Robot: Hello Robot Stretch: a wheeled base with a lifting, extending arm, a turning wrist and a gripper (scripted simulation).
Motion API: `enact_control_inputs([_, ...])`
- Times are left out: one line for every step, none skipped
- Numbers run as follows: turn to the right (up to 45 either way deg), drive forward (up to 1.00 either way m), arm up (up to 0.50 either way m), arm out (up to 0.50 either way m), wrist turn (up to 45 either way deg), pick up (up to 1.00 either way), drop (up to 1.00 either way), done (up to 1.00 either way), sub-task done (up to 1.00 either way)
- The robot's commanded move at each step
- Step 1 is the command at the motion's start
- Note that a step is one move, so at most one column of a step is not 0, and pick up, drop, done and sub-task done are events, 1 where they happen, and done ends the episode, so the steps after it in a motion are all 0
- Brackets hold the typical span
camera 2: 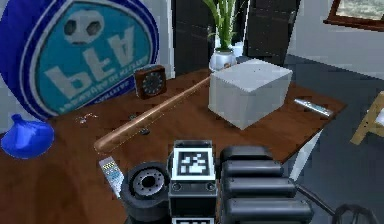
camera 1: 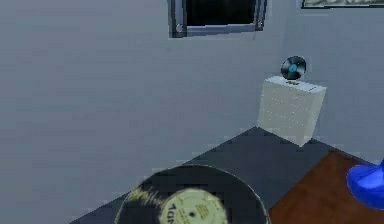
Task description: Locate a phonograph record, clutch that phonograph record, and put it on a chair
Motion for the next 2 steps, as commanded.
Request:
enact_control_inputs([45.0, 0.0, 0.0, 0.0, 0.0, 0.0, 0.0, 0.0, 0.0])
enact_control_inputs([-45.0, 0.0, 0.0, 0.0, 0.0, 0.0, 0.0, 0.0, 0.0])
